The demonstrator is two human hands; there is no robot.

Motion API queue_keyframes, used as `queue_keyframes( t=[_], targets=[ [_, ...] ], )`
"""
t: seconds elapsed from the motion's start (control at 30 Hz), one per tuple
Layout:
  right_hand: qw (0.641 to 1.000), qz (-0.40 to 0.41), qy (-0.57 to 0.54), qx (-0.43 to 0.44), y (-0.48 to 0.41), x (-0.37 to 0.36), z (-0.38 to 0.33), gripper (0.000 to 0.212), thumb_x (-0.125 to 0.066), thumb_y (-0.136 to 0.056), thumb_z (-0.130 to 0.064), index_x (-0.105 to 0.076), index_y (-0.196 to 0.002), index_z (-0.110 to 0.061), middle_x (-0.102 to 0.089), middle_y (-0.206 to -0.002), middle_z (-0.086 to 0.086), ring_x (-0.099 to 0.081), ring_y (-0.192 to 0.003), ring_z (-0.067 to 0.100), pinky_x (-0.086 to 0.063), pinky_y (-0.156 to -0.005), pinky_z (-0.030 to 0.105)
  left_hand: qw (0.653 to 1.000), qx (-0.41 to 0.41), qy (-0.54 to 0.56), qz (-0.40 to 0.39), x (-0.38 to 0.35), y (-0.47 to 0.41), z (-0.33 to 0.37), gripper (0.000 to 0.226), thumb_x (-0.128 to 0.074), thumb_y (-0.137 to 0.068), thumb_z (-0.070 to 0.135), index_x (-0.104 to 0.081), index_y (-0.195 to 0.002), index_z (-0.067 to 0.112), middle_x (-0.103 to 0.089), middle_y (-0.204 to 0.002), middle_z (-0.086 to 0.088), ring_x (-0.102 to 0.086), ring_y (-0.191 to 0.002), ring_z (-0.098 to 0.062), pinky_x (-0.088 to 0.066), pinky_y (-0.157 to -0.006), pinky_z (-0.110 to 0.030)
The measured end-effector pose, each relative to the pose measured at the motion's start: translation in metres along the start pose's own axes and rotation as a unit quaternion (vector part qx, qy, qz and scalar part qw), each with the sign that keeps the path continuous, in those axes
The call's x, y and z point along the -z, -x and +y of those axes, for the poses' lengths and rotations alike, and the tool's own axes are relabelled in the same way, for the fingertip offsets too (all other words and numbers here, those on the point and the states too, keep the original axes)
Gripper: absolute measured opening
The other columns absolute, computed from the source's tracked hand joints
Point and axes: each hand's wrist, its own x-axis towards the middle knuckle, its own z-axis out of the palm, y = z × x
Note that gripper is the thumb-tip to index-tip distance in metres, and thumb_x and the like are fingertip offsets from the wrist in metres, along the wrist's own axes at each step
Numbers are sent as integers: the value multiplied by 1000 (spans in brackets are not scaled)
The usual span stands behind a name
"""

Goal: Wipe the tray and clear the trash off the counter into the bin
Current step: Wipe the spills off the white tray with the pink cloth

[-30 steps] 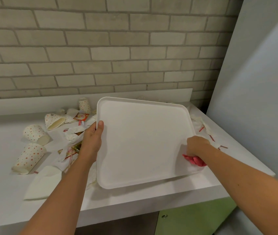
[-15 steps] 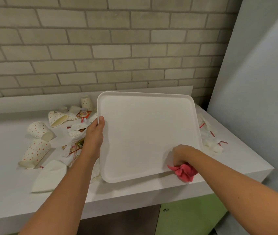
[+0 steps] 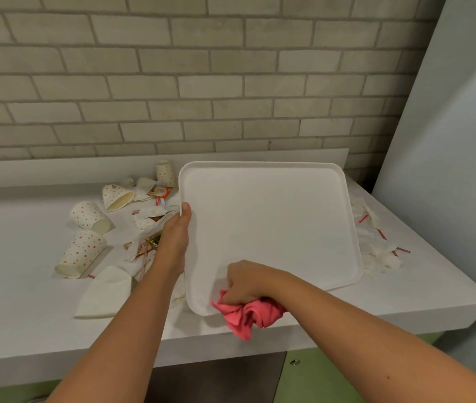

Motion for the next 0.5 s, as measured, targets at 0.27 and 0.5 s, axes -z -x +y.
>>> queue_keyframes(
  t=[0.27,0.5],
  targets=[
    [938,326,-57,105,-2,15,-26,26,-48,-92,-31,-68,-94,-15,-45,-73,-7,-48,-73,14,-40,-63,27,999,-7,36,26,19,-13,13,59,-33,-93,59,-52,-130,17,-61,-125,1,-57,-116,-20,-40,-106,-40],
    [919,354,117,132,-30,16,-35,34,-43,-96,-26,-50,-129,-24,-42,-125,0,-43,-108,23,-42,-64,34,995,-6,98,-20,30,-30,24,58,-34,-92,59,-52,-130,18,-66,-120,-4,-64,-109,-24,-48,-98,-43]
  ],
)
